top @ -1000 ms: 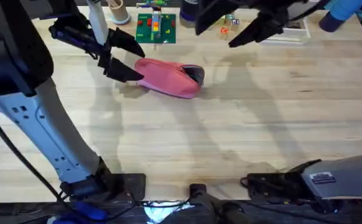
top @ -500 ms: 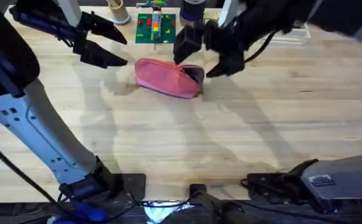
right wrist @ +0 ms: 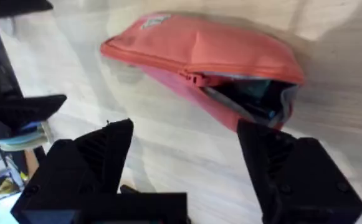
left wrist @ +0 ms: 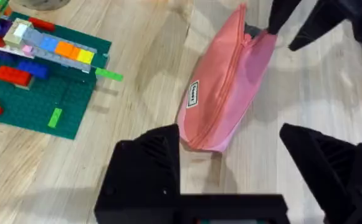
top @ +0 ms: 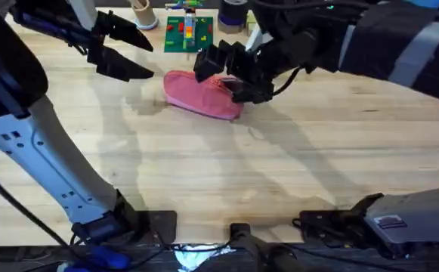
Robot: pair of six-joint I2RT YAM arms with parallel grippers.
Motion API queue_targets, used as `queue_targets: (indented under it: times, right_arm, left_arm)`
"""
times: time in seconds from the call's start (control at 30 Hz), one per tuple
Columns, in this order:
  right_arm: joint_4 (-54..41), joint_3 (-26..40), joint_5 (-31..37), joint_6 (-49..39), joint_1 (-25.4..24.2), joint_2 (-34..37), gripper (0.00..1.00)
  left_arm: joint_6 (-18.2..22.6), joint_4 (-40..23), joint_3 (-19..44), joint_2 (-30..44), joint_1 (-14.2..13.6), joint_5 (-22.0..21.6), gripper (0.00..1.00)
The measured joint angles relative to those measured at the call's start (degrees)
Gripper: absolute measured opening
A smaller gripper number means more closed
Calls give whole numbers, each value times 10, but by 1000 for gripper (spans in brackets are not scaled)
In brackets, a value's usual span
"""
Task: Unzip the bag, pick up the pens from the table one at a time and place them inside, then zip the bag closed.
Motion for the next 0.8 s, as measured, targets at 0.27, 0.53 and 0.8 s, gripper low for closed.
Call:
queue_targets:
  times: [0.27,0.53,0.8]
  right_arm:
    - [13,-6,20,3,-3,0,995]
    - [16,-6,24,-5,-4,0,995]
    - [34,-8,24,-12,-11,0,996]
  left_arm:
    - [0,0,0,0,0,0,995]
    - [0,0,0,0,0,0,995]
    - [0,0,0,0,0,0,995]
